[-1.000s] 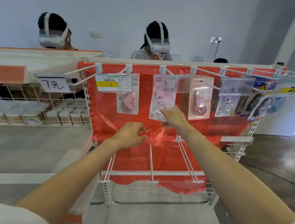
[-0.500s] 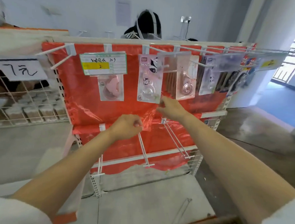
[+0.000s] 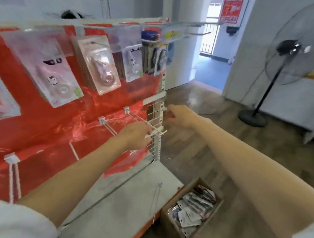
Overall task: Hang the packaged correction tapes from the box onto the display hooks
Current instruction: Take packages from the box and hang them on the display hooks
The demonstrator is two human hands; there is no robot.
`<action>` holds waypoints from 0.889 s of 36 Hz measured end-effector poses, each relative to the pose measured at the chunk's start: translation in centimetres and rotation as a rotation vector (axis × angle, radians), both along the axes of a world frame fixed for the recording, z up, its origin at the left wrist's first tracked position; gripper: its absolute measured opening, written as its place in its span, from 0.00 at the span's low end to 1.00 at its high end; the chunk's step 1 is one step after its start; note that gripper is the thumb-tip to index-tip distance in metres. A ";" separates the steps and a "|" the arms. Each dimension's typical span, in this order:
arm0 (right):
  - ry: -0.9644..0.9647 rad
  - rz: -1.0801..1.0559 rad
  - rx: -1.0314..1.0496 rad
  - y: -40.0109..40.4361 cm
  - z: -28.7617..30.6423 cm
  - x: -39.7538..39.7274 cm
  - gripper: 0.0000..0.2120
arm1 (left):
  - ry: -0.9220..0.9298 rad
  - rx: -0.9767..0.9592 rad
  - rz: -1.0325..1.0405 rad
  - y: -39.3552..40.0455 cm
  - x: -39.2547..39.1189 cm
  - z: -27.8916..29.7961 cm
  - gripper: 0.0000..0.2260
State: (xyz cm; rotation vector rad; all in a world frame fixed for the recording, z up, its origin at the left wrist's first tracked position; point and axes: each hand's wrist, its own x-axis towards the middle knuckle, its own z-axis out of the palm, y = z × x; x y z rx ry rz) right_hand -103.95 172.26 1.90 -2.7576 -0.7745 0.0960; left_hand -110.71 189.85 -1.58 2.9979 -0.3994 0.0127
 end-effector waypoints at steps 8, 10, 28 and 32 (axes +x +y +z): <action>0.075 -0.152 -0.027 -10.6 -5.2 4.8 0.13 | 0.072 0.031 -0.110 -9.2 6.3 -4.6 0.11; 0.113 -0.184 -0.016 -12.6 -6.9 6.3 0.14 | 0.121 0.018 -0.108 -11.1 7.9 -6.2 0.11; 0.758 -0.329 0.025 -22.8 -34.3 7.6 0.18 | 0.600 0.123 0.057 -23.4 13.4 -26.6 0.16; 0.871 -0.378 0.026 -23.6 -39.4 6.5 0.20 | 0.687 0.080 0.111 -23.6 12.8 -31.0 0.14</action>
